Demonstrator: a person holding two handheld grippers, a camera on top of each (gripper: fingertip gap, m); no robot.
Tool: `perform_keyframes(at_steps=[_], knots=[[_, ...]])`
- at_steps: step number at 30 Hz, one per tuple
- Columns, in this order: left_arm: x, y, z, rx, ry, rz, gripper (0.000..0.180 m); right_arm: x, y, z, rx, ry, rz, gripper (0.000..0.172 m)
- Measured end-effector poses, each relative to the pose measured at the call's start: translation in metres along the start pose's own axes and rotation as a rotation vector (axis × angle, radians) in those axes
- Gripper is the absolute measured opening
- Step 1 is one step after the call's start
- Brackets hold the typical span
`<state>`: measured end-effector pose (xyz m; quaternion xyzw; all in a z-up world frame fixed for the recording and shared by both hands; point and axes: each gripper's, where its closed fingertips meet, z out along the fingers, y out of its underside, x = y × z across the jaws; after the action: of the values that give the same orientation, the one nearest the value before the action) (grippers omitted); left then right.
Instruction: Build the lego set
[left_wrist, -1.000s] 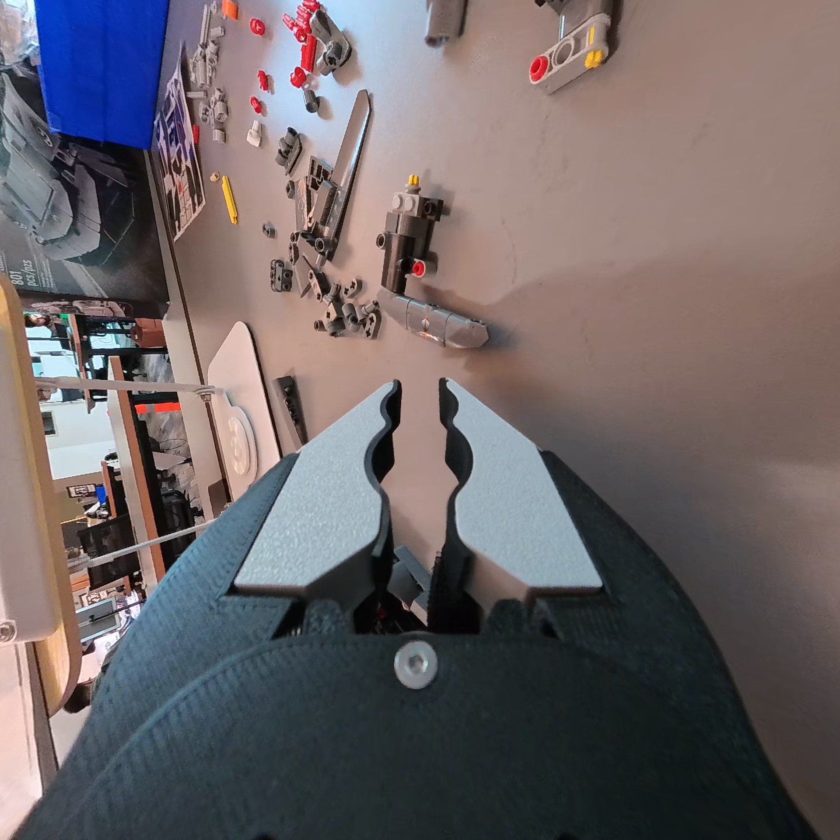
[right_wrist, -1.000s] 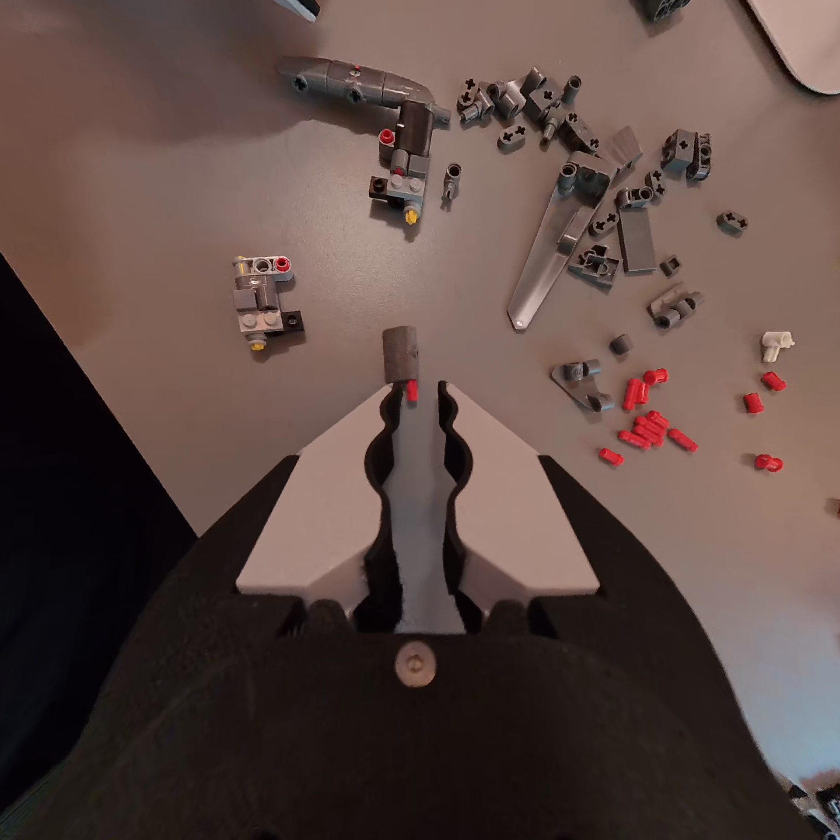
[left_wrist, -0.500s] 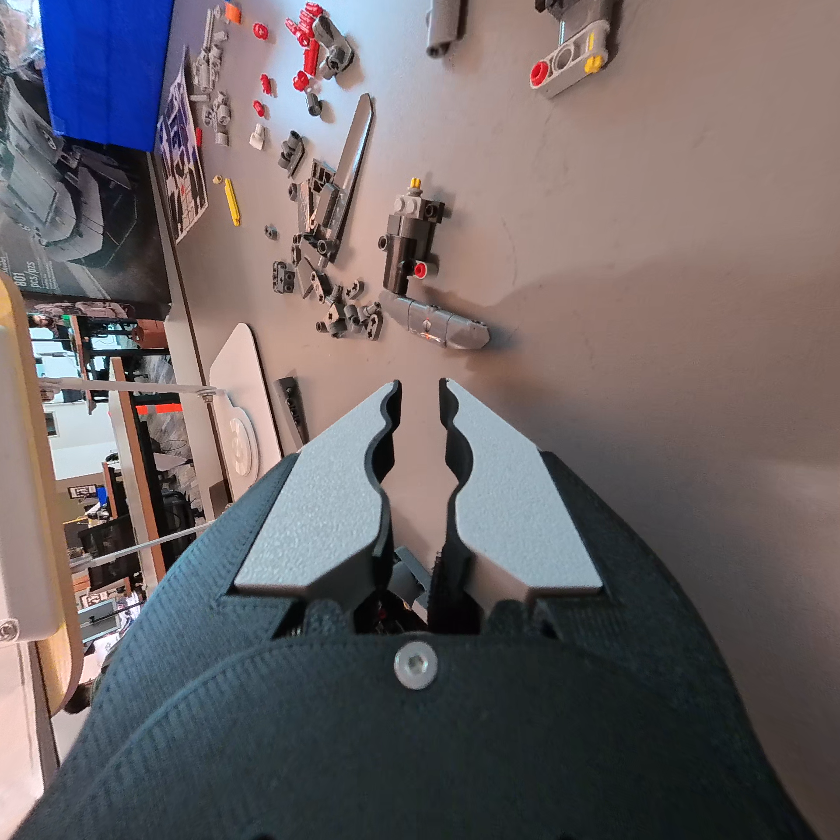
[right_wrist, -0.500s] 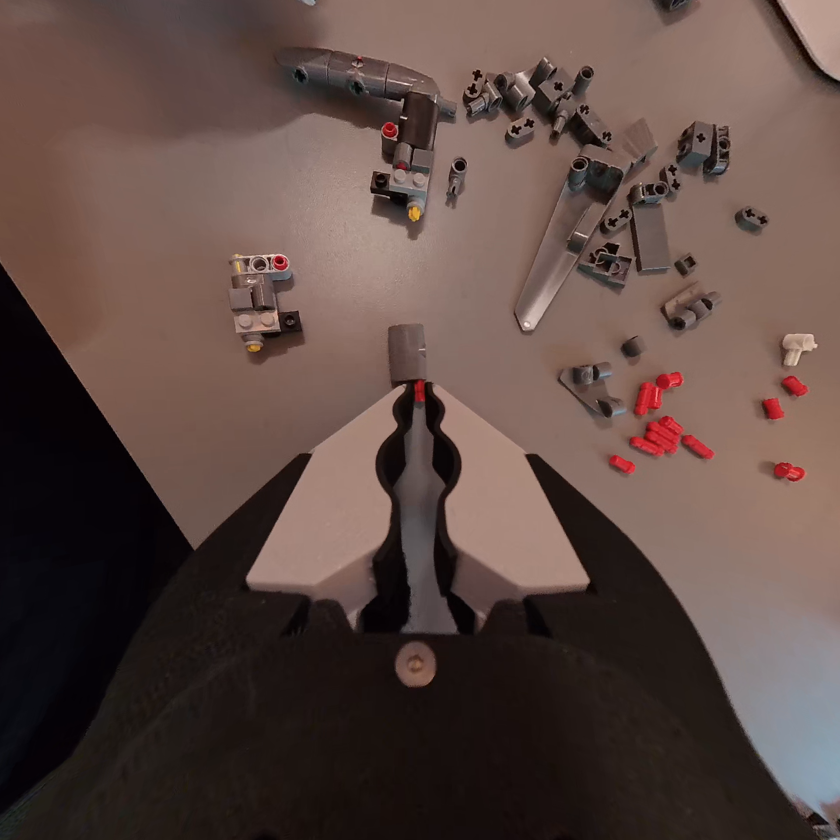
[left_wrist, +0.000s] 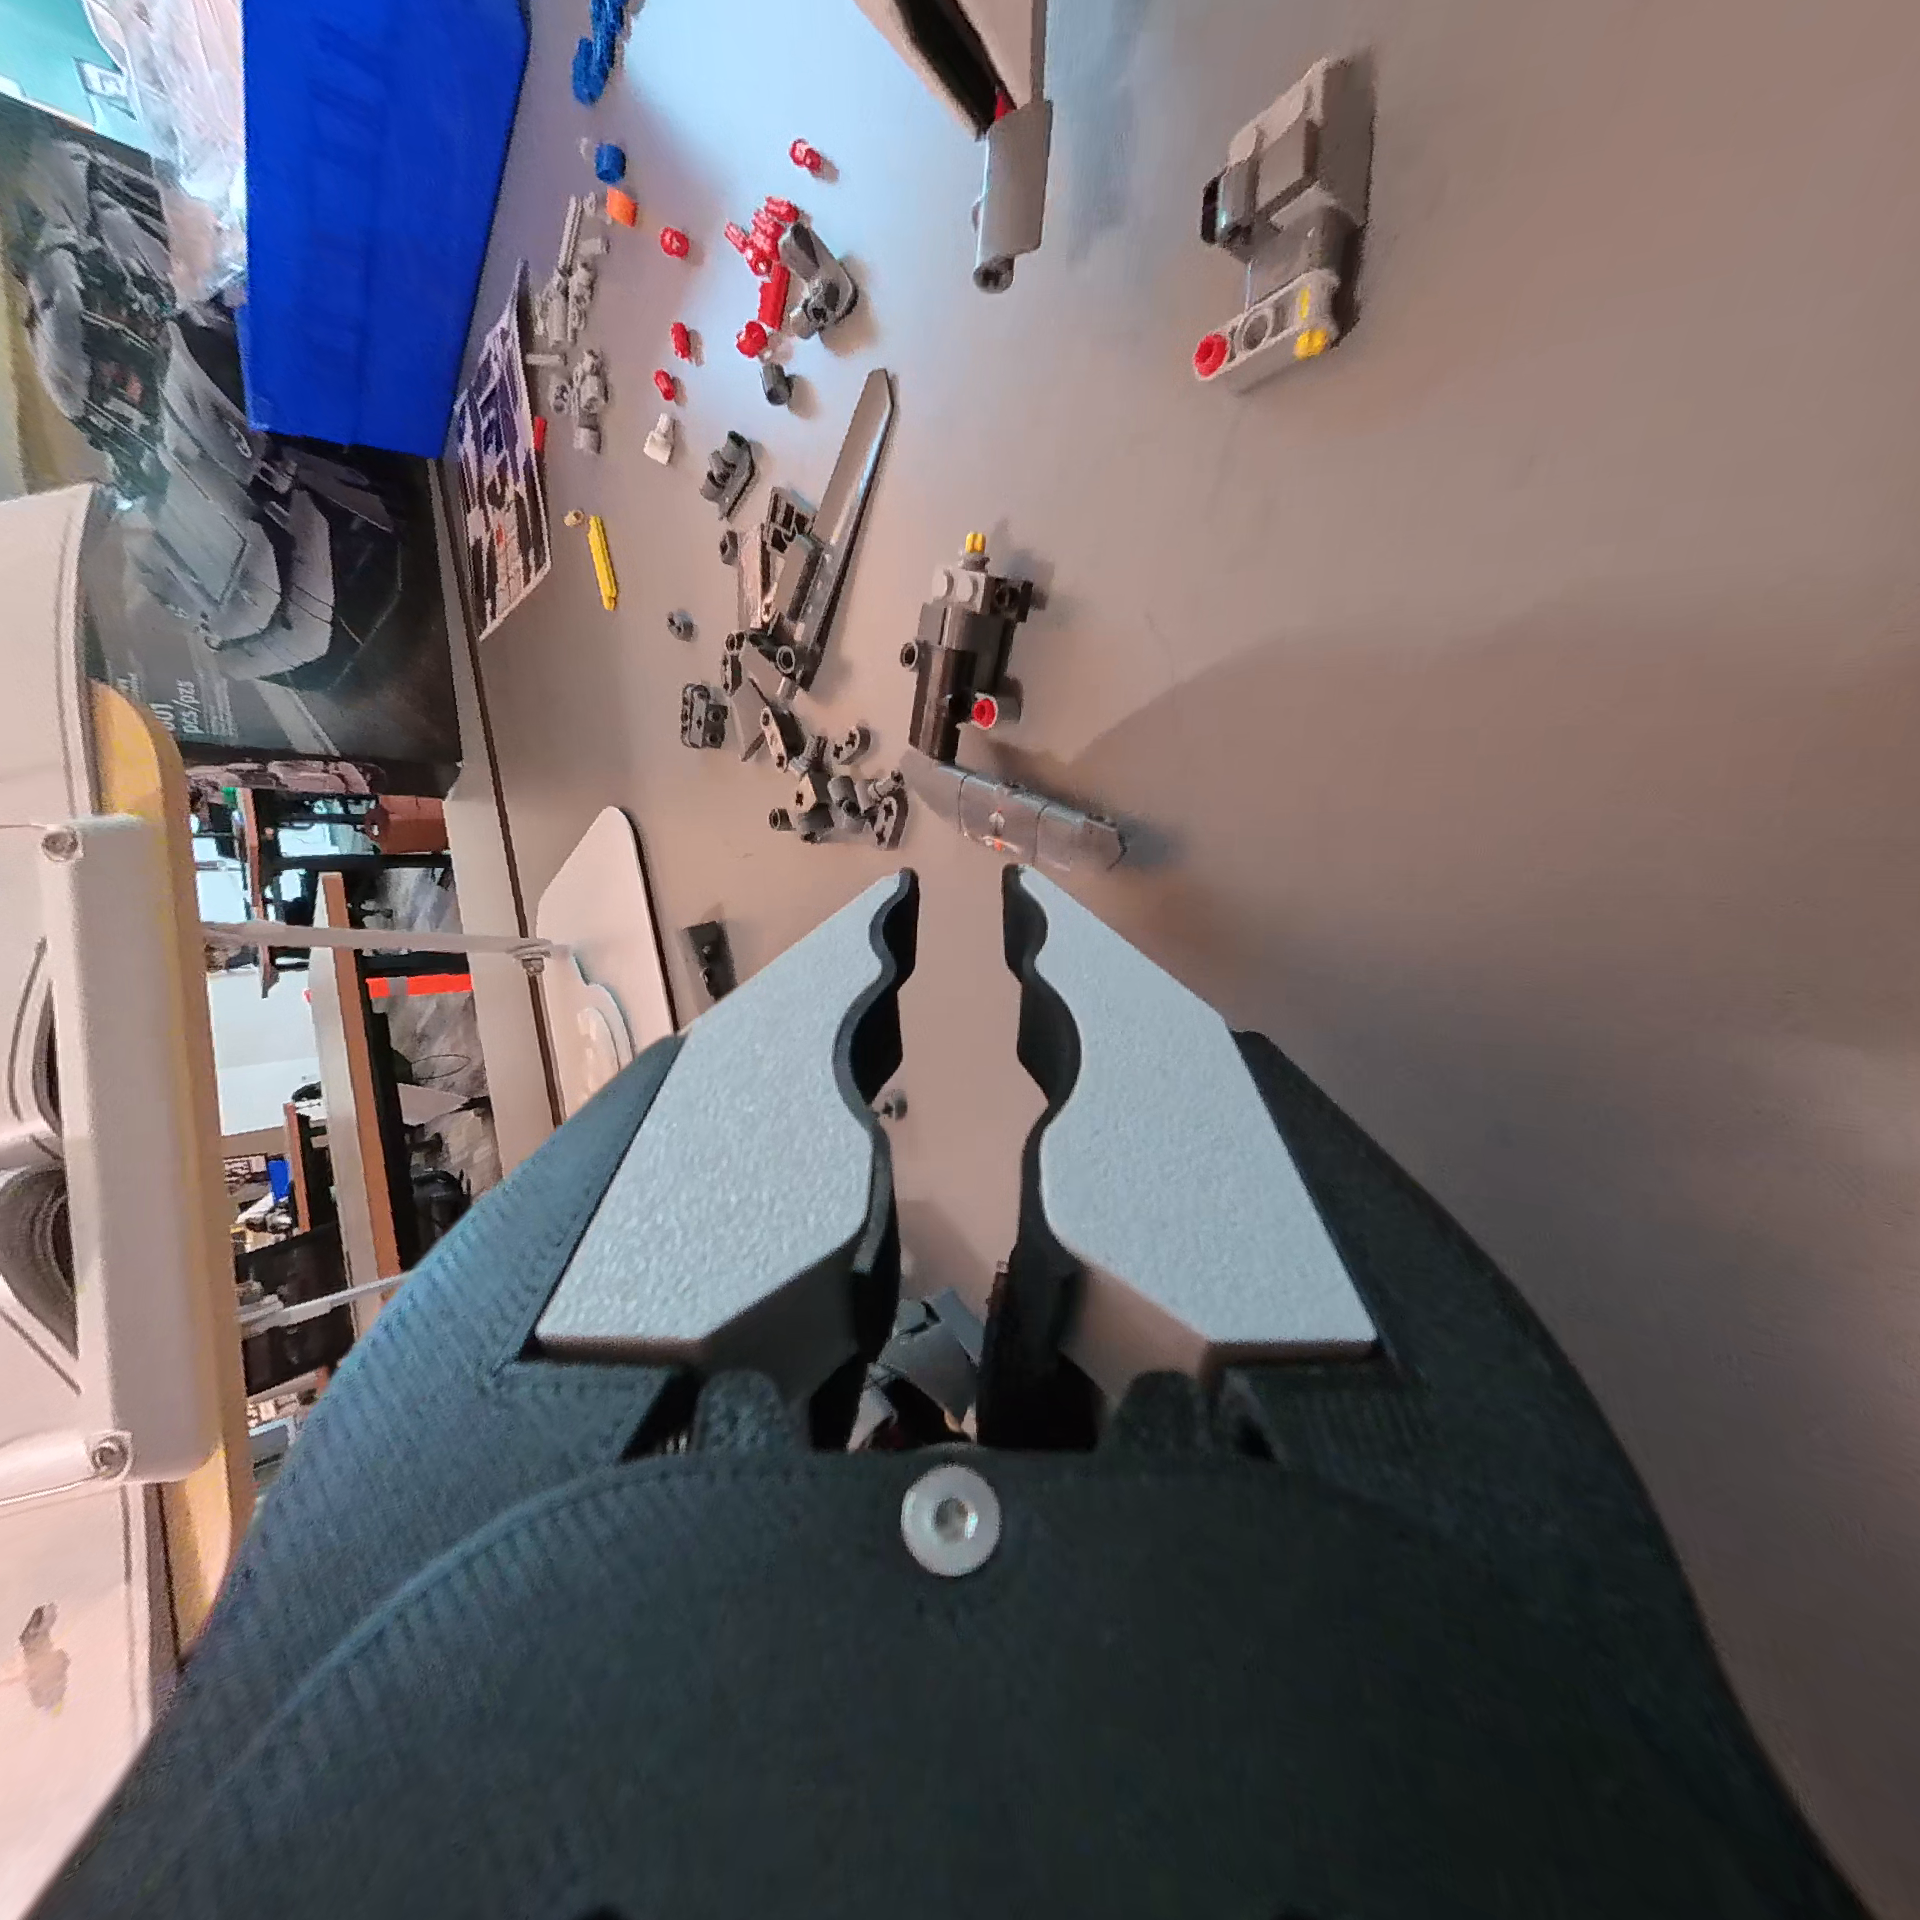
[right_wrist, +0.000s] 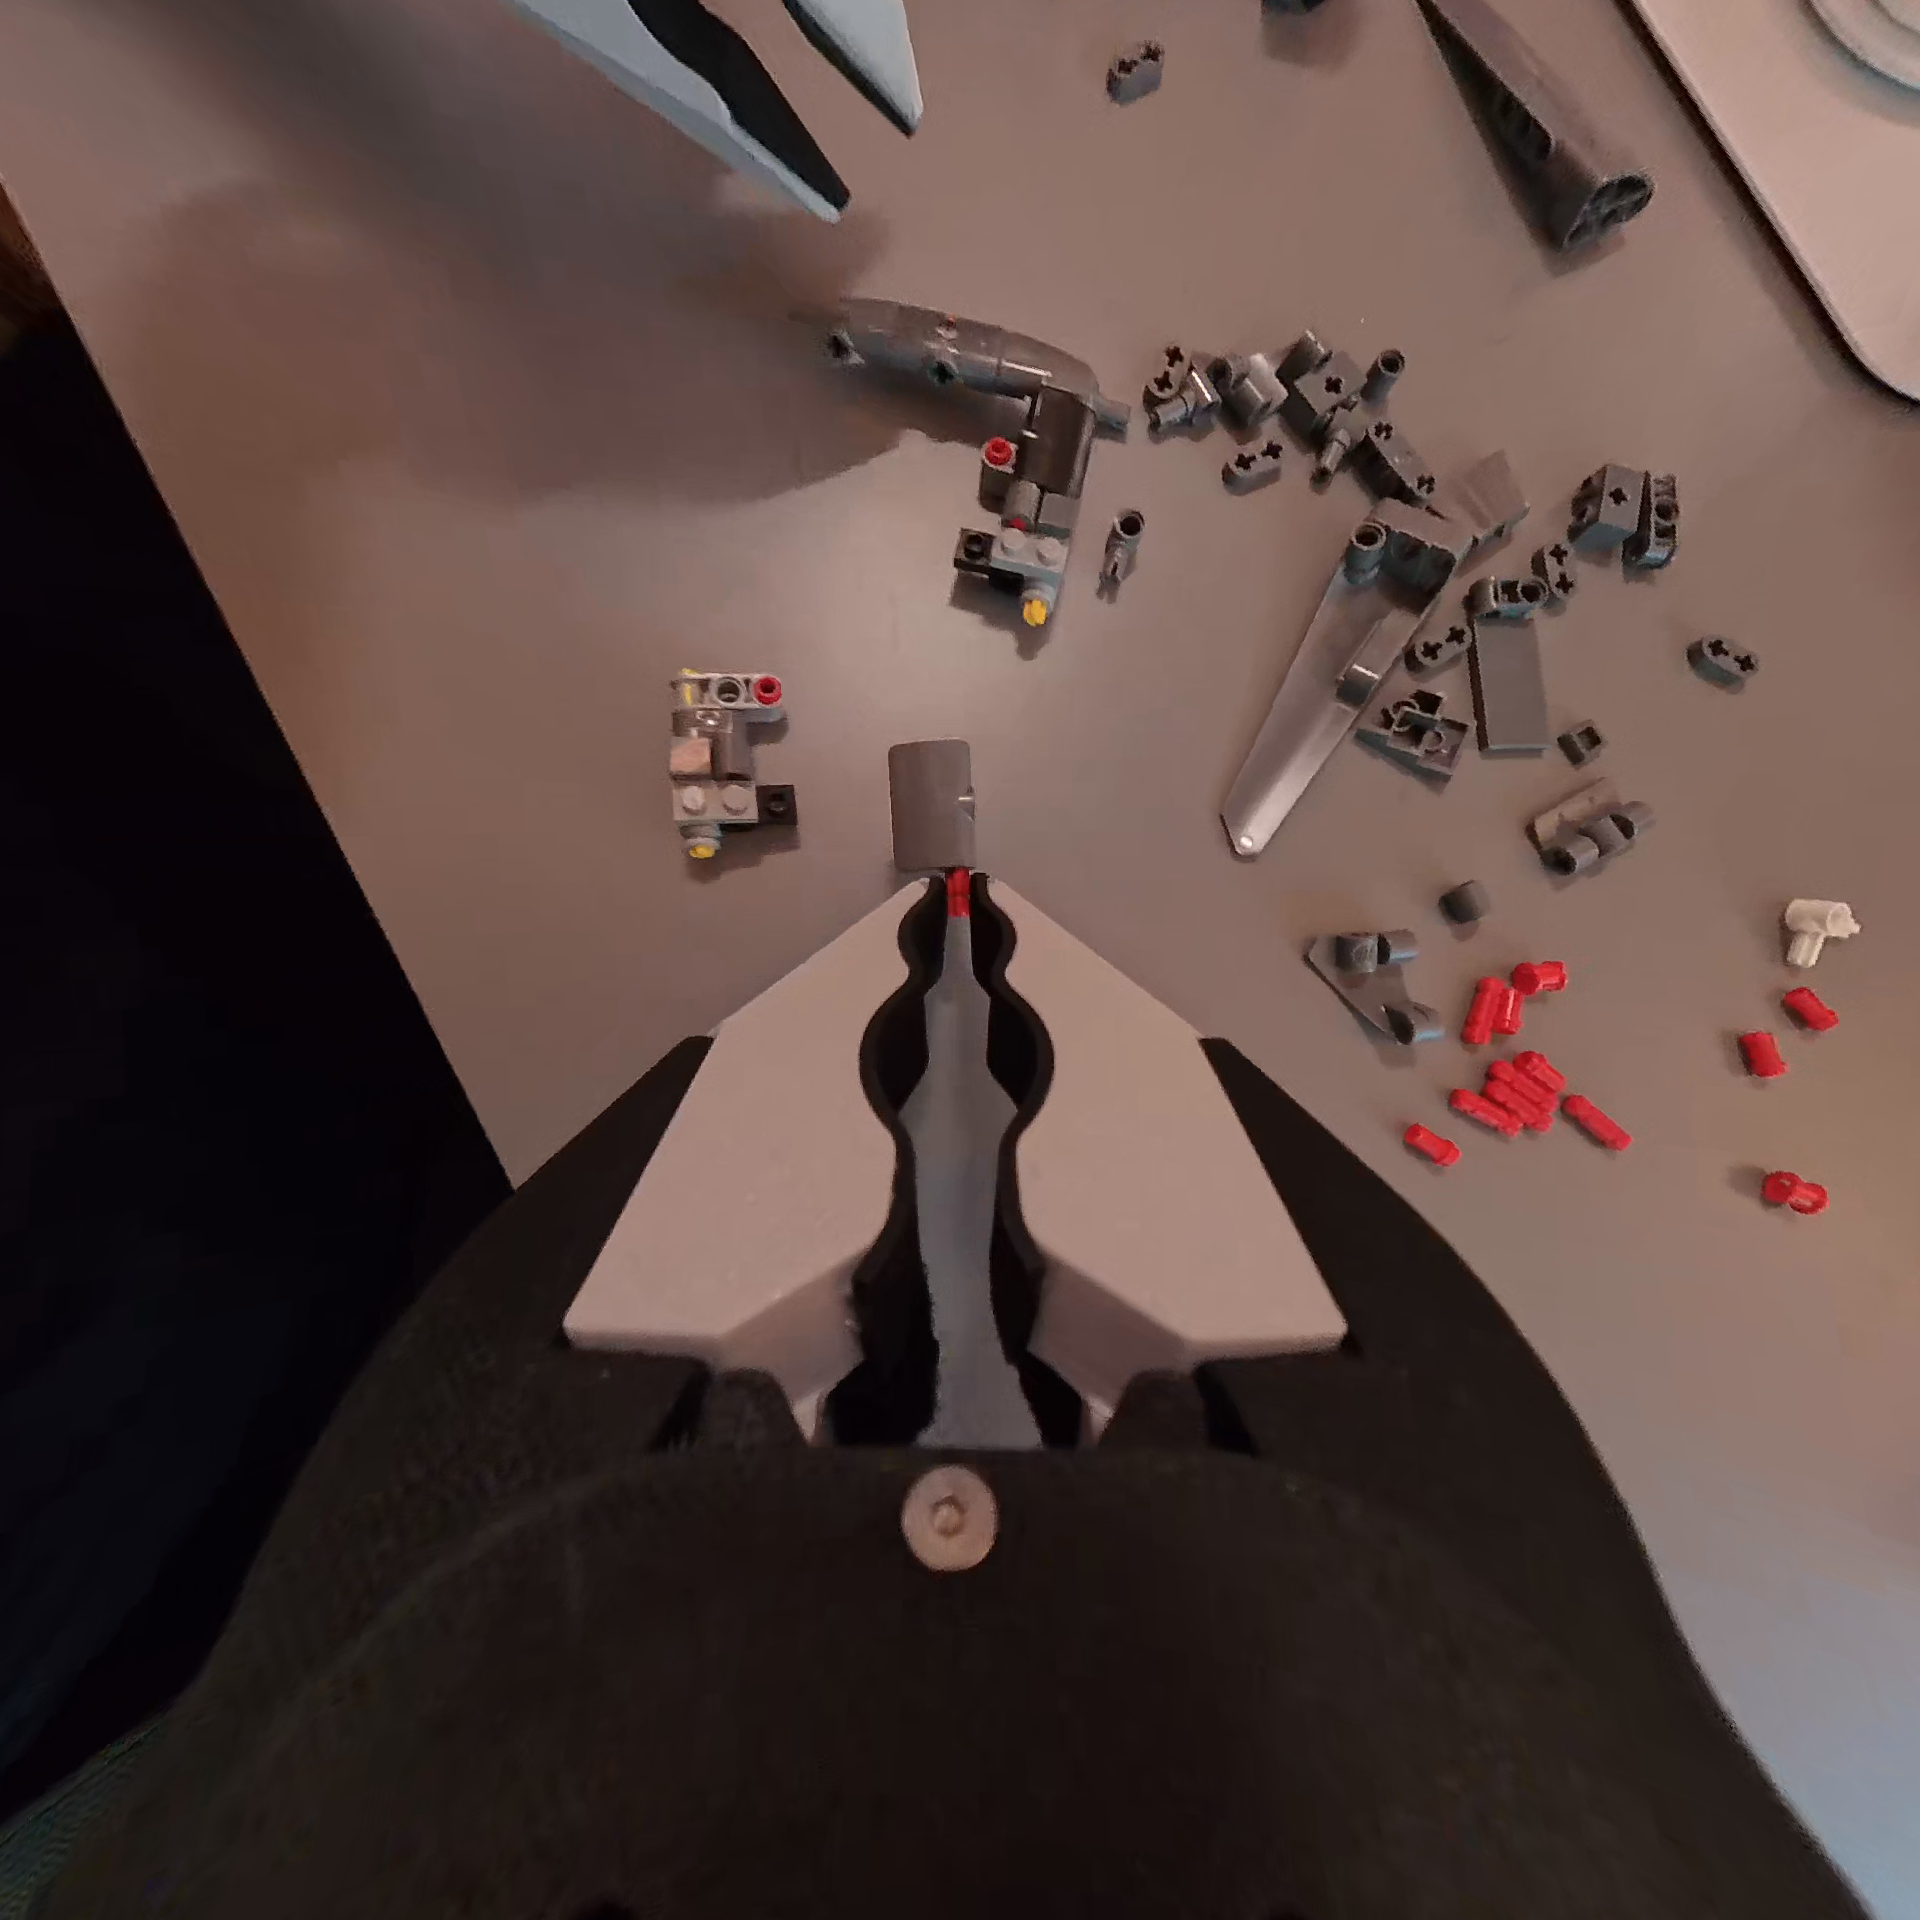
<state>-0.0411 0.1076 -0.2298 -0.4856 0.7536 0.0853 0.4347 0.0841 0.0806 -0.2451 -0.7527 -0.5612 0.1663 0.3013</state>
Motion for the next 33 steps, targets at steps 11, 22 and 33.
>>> perform_keyframes(at_steps=[11, 22, 33], knots=[[0.012, -0.017, -0.002, 0.040, 0.023, 0.049, 0.014, -0.020, -0.019, -0.004, 0.059, -0.084, -0.030, 0.001], [0.016, -0.024, 0.000, 0.057, 0.024, 0.067, 0.014, -0.031, -0.059, -0.037, 0.515, -0.429, 0.234, 0.001], [0.014, -0.022, -0.002, 0.051, 0.018, 0.068, 0.014, -0.017, -0.079, -0.078, 0.916, -0.525, 0.332, 0.001]])
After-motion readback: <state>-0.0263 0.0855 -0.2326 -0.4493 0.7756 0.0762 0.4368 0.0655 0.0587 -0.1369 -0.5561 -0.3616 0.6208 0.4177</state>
